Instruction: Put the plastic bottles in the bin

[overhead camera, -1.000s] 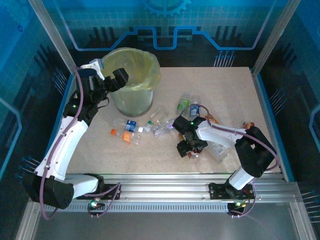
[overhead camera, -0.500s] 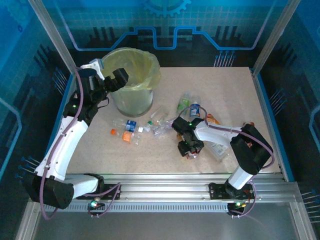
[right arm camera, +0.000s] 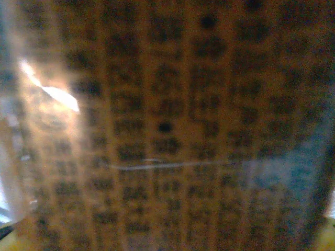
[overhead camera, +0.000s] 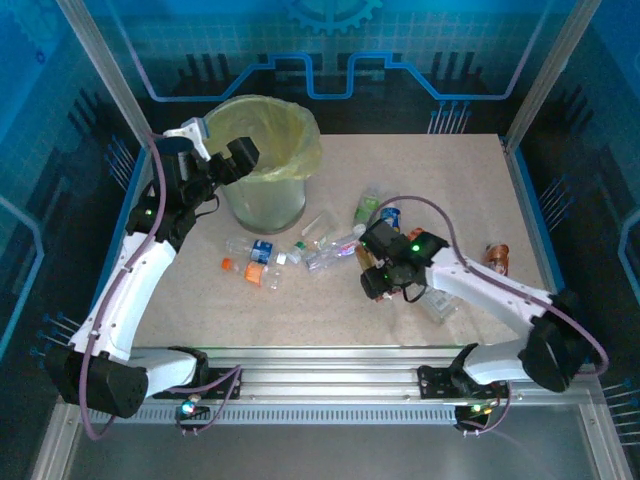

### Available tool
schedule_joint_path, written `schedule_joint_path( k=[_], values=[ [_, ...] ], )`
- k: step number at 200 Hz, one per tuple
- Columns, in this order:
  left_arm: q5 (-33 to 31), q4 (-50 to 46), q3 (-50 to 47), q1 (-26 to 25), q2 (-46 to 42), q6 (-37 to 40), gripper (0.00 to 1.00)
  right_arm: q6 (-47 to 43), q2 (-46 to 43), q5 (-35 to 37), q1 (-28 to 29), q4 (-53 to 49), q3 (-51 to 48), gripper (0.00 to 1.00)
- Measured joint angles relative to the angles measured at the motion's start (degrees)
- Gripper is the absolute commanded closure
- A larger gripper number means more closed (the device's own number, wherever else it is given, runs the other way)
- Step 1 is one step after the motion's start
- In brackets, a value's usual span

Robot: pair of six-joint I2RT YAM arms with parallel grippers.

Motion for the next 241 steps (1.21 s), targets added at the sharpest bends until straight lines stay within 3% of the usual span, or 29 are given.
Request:
schedule_joint_path(
  k=[71,98,136,172,241],
  values=[
    [13.77,2.32,0.11,-1.18,0.00,-1.55,0.01,-4.50,-13.57,-0.57,-0.07,14.34,1.77,0.48],
    [19.80,5.60,0.11,-3.96,0.02,-1.97,0.01,-6.38,-14.23,-2.47,-0.46,23.50,1.75,0.49],
    [25.55,8.52,1.60,-11.80,1.68,-0.17,0.01,-8.33,-12.90,-6.49,-0.79,31.21,1.77,0.49],
    [27.71,9.16,5.11,-16.48,4.70,3.37,0.06,-8.98,-11.34,-10.01,-0.81,34.01,1.77,0.49],
    [28.79,9.55,10.67,-19.30,11.34,6.32,0.24,-9.42,-10.71,-12.33,-0.81,35.32,1.77,0.49]
  ],
)
